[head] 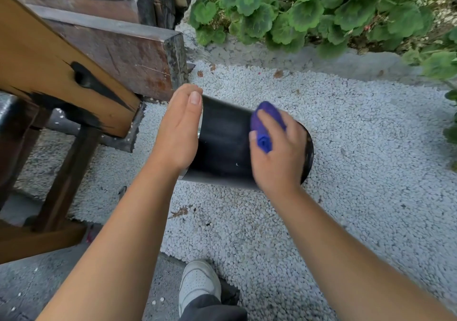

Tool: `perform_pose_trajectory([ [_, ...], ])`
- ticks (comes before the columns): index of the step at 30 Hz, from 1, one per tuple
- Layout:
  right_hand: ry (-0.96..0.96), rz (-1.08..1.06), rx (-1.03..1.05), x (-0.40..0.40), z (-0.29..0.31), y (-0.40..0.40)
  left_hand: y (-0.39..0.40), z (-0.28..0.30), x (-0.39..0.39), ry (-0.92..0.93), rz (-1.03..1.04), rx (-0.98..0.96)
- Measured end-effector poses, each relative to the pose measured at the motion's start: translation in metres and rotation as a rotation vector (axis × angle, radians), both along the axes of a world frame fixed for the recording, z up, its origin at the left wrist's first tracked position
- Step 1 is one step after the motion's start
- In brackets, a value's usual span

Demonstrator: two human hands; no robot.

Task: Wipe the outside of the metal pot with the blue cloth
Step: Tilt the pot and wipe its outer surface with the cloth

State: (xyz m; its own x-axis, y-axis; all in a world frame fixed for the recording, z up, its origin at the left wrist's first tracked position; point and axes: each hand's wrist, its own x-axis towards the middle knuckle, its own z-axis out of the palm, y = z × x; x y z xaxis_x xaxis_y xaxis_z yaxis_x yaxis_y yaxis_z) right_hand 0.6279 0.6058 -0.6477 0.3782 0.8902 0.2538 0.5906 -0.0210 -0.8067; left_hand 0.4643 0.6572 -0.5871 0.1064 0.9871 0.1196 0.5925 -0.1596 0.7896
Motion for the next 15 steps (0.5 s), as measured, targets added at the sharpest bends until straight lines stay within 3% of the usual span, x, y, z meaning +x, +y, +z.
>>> perform_pose_trajectory([
  [4, -0.08, 0.201, 0.217, -0.04, 0.009, -0.013, 0.002, 0.001, 0.003, -0.032, 0.024, -0.031],
  [9, -0.332, 0.369, 0.359, -0.044, -0.019, -0.027, 0.008, 0.0, -0.005, -0.021, 0.053, -0.079],
  [15, -0.435, 0.346, 0.281, 0.004, -0.064, -0.035, 0.018, 0.0, -0.018, 0.012, 0.134, -0.137],
])
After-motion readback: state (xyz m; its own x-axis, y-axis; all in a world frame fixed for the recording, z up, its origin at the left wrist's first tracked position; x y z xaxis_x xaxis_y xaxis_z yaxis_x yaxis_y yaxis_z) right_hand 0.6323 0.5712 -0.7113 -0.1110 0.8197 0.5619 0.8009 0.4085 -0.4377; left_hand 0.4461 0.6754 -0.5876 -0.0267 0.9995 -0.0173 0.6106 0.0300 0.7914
